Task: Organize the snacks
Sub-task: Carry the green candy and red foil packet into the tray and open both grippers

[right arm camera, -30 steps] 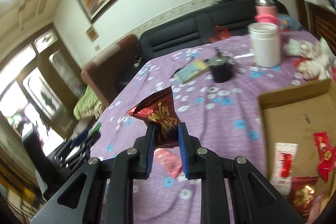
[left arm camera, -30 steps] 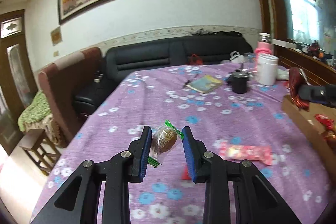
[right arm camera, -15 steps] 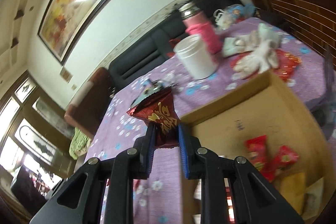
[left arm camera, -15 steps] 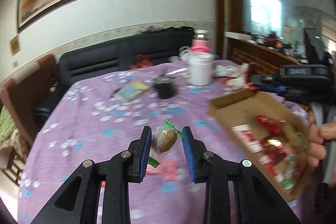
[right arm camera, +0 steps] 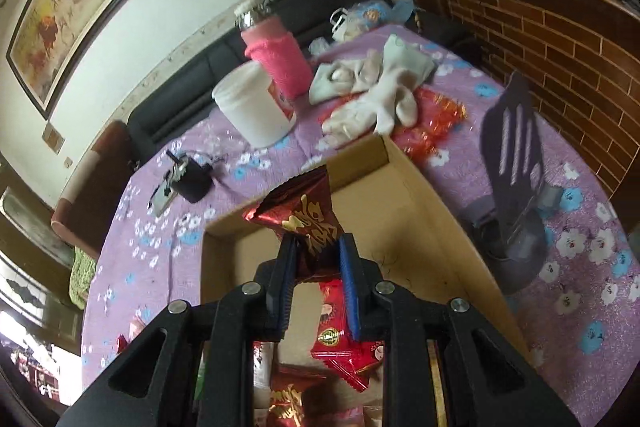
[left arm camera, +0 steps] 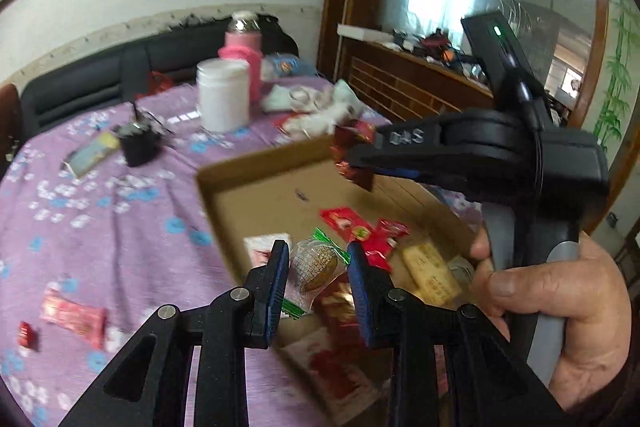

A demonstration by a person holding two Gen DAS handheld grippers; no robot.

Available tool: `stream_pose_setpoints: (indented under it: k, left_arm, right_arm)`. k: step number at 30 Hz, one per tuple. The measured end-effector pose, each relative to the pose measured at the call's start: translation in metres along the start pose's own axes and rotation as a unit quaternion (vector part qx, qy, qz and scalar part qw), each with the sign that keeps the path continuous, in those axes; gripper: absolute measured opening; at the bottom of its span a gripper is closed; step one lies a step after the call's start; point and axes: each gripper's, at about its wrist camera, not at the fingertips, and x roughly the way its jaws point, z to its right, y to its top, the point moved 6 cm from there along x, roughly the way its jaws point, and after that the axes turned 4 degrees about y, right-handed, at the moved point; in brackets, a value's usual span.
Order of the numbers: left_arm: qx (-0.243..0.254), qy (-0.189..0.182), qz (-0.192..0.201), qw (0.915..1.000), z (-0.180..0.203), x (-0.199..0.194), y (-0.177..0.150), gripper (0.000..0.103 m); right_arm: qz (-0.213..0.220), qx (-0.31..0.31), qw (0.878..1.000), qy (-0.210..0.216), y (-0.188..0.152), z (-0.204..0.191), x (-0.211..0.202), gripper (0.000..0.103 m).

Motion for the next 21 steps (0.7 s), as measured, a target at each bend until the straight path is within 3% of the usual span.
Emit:
stream_pose_setpoints:
  k: [6, 21]
  left_arm:
    - [0.005, 0.001, -0.025, 0.9997, 0.01, 0.021, -0.012, 0.03]
    - [0.015, 0.004, -0.038, 0.9992, 0.011, 0.031, -0.017, 0.032]
  right_arm:
    - [-0.016, -0.016, 0.999, -0.043, -0.003, 0.008, 0.012, 0.021]
    - [-0.042, -0.022, 0.997, -0.059, -0.012, 0.009, 0.024, 0.021]
